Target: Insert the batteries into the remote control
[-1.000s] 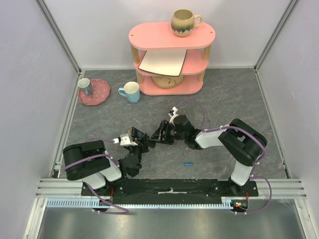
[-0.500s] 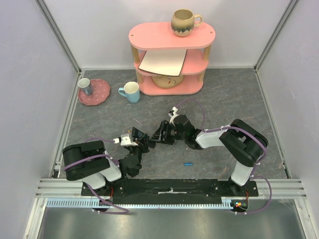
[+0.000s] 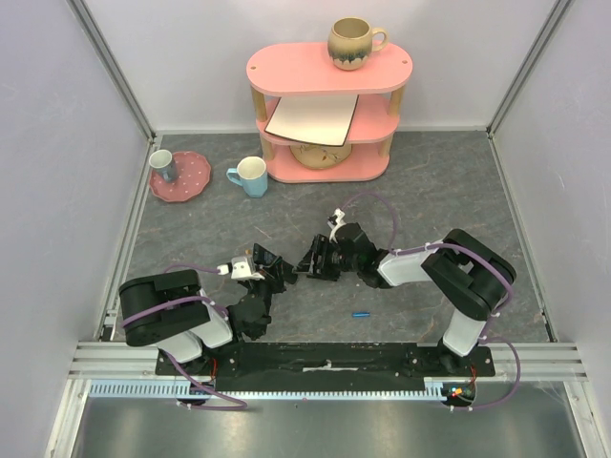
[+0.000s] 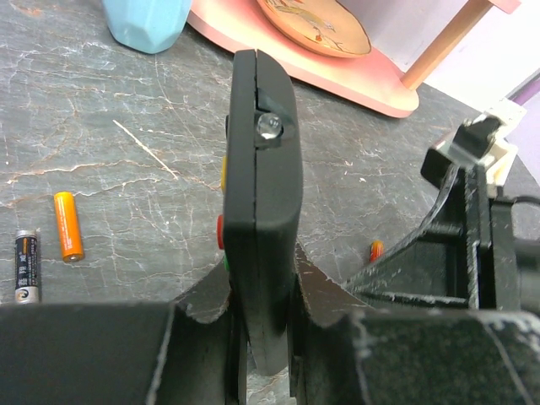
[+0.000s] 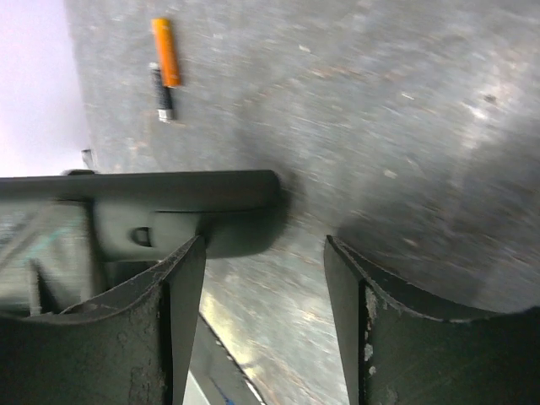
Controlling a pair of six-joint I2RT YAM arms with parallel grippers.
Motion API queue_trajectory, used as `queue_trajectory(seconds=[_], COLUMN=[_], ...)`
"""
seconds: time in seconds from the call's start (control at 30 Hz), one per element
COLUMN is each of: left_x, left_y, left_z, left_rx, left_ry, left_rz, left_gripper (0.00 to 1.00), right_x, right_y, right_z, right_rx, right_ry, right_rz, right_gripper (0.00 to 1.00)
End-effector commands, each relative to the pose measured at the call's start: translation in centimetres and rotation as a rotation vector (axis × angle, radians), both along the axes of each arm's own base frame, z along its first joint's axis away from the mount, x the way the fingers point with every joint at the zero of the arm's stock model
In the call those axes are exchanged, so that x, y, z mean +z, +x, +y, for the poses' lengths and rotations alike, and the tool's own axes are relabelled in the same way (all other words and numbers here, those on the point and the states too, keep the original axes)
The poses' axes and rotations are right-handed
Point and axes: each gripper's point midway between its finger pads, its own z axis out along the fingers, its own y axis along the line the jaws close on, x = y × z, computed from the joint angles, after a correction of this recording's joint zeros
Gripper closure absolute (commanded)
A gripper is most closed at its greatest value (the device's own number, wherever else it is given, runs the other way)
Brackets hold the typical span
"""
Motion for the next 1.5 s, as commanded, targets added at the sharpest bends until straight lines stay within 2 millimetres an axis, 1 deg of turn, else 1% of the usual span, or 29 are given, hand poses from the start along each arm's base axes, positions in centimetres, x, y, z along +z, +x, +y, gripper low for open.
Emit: queue_trajectory(seconds=[0.0,0.13,0.2,0.23,0.27,0.33,0.37,0.5,0.53,0.6,0.67,0.77,0.83,0.9,1.03,1.1,1.27,1.47], left_x=[0.3,0.3,0.4,0.3,0.3,0.3,0.1,-0.5,-0.9,-1.1,-1.4,-1.4,-1.4,-1.4,-1.5,-1.4,-1.1,-1.1], left_y=[-0.6,-0.7,-0.7,-0.7,-0.7,-0.7,-0.8,-0.9,-0.9,-0.9,-0.9,-0.9,-0.9,-0.8,-0.9,-0.8,-0.8,-0.8], left_z=[2.3,2.3,2.2,2.2,2.2,2.1,2.2,2.1,2.1,2.0,2.0,1.9,1.9,1.8,1.8,1.7,1.8,1.8], left_rx=[0.018,0.017,0.014,0.011,0.01,0.007,0.006,0.006,0.007,0.01,0.012,0.014,0.013,0.013,0.009,0.008,0.008,0.008], left_ry=[0.034,0.033,0.03,0.033,0.031,0.017,0.023,-0.016,-0.007,-0.034,-0.022,-0.019,-0.013,-0.008,-0.004,-0.005,-0.003,0.002], left_rz=[-0.032,-0.032,-0.033,-0.031,-0.031,-0.029,-0.025,-0.002,0.009,0.019,0.029,0.032,0.03,0.029,0.031,0.029,0.022,0.021], left_gripper=[0.98,0.98,0.98,0.98,0.98,0.98,0.98,0.98,0.98,0.98,0.98,0.98,0.98,0.98,0.98,0.98,0.98,0.98], right_x=[-3.5,-3.0,-1.5,-0.7,0.7,1.9,2.9,4.2,4.2,4.1,4.3,3.7,3.7,3.2,3.3,2.8,1.9,0.8], right_y=[-1.4,-1.3,-0.8,-0.6,-0.3,0.1,0.3,0.7,0.6,0.6,0.7,0.7,0.8,0.7,0.5,0.3,0.1,-0.1], right_z=[-2.8,-2.7,-2.3,-2.1,-1.7,-1.5,-1.2,-0.3,0.0,0.6,1.0,1.4,1.5,1.4,1.8,1.9,1.9,1.7], right_rx=[-0.011,-0.017,-0.039,-0.043,-0.048,-0.069,-0.069,-0.062,-0.057,-0.035,-0.028,0.002,0.009,0.017,0.028,0.04,0.048,0.048], right_ry=[-0.14,-0.126,-0.063,-0.035,0.019,0.067,0.109,0.199,0.213,0.232,0.255,0.222,0.215,0.193,0.198,0.183,0.136,0.091], right_rz=[0.059,0.047,0.015,-0.001,-0.04,-0.054,-0.08,-0.093,-0.08,-0.073,-0.072,-0.064,-0.069,-0.065,-0.065,-0.056,-0.043,-0.03], right_gripper=[0.35,0.34,0.32,0.28,0.26,0.23,0.22,0.21,0.21,0.21,0.2,0.19,0.18,0.18,0.18,0.18,0.2,0.26])
